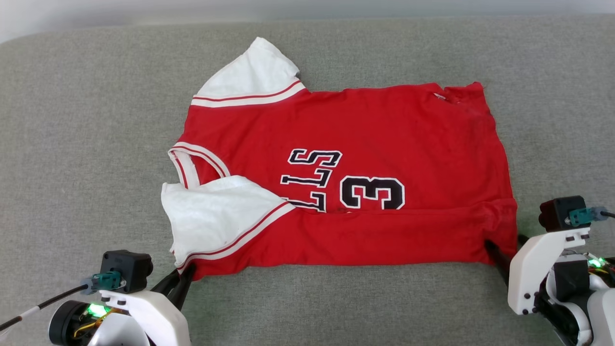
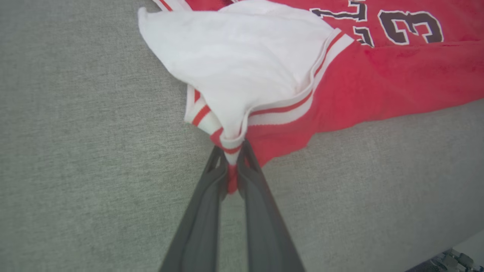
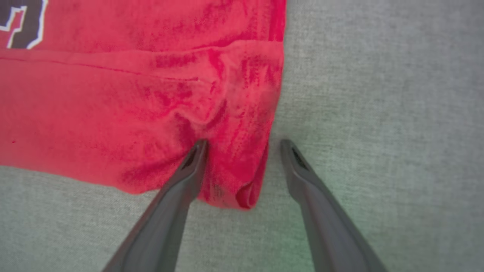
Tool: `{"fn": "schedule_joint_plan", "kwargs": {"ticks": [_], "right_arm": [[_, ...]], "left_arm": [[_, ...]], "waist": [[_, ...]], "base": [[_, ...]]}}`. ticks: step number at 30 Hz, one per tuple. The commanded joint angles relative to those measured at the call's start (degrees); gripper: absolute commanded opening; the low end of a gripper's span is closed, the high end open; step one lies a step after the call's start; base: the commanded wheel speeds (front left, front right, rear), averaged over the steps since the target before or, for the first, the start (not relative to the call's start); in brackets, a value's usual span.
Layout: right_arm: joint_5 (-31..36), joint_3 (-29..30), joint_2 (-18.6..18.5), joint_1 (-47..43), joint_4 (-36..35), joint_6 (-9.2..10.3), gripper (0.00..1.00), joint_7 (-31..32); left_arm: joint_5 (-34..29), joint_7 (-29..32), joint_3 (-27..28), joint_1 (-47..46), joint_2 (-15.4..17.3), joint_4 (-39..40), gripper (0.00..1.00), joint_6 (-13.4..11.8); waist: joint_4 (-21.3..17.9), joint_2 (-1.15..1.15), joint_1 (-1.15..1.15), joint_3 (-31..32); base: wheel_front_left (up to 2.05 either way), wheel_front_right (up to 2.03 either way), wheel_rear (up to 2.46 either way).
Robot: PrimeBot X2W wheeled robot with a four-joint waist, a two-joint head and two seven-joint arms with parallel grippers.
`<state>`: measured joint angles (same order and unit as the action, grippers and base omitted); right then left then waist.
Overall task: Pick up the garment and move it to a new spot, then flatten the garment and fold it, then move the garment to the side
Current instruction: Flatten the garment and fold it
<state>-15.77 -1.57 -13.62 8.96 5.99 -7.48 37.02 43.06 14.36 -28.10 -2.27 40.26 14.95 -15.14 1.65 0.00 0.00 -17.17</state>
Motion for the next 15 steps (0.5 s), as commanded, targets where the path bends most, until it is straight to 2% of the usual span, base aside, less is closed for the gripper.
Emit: {"fn": "schedule_joint_plan", "kwargs": {"ticks": [1,2,3,4,5,9,15], "right_arm": [[-0.89,-1.64,1.42,-0.41,2.76,-0.07,1.00,0.75],[-1.24,-2.15,1.38,-0.49,3.40,-0.09,1.00,1.11],[-1.18,-2.87,1.08,-0.53,3.94,-0.10,0.81,1.28],[-0.95,-3.43,0.76,-0.63,4.38,-0.10,0.30,0.99],[-0.69,-3.88,0.35,-0.79,4.75,-0.10,0.00,0.59],[-1.32,-3.69,-1.17,-1.41,5.41,-0.06,0.00,-0.56],[-2.05,-2.89,-3.56,-2.59,2.55,0.01,0.00,-2.02]], "left_arm": [[-0.45,0.15,-0.15,0.24,0.30,-0.15,0.00,-0.23],[-0.51,0.15,-0.21,0.22,0.34,-0.33,0.00,-0.24],[-0.47,0.20,-0.32,0.19,0.33,-0.56,0.00,-0.14],[-0.27,0.30,-0.42,0.15,0.18,-0.77,0.00,0.06],[-0.12,0.26,-0.56,0.07,-0.09,-1.08,0.00,0.27],[-0.02,0.64,-1.39,0.52,-0.25,-2.64,0.00,0.64],[0.45,0.80,-1.95,2.68,0.75,-4.09,0.00,0.86]], "waist": [[0.38,0.00,0.00,-0.62],[0.45,0.00,0.00,-0.76],[0.51,0.00,0.00,-0.85],[0.57,0.00,0.00,-0.88],[0.62,0.00,0.00,-0.86],[0.17,0.00,0.00,0.14],[-1.08,0.00,0.00,3.79]], "base": [[0.00,0.00,0.00],[0.00,0.00,0.00],[0.00,0.00,0.00],[0.00,0.00,0.00],[0.00,0.00,0.00],[0.00,0.00,0.00],[0.00,0.00,0.00]]}}
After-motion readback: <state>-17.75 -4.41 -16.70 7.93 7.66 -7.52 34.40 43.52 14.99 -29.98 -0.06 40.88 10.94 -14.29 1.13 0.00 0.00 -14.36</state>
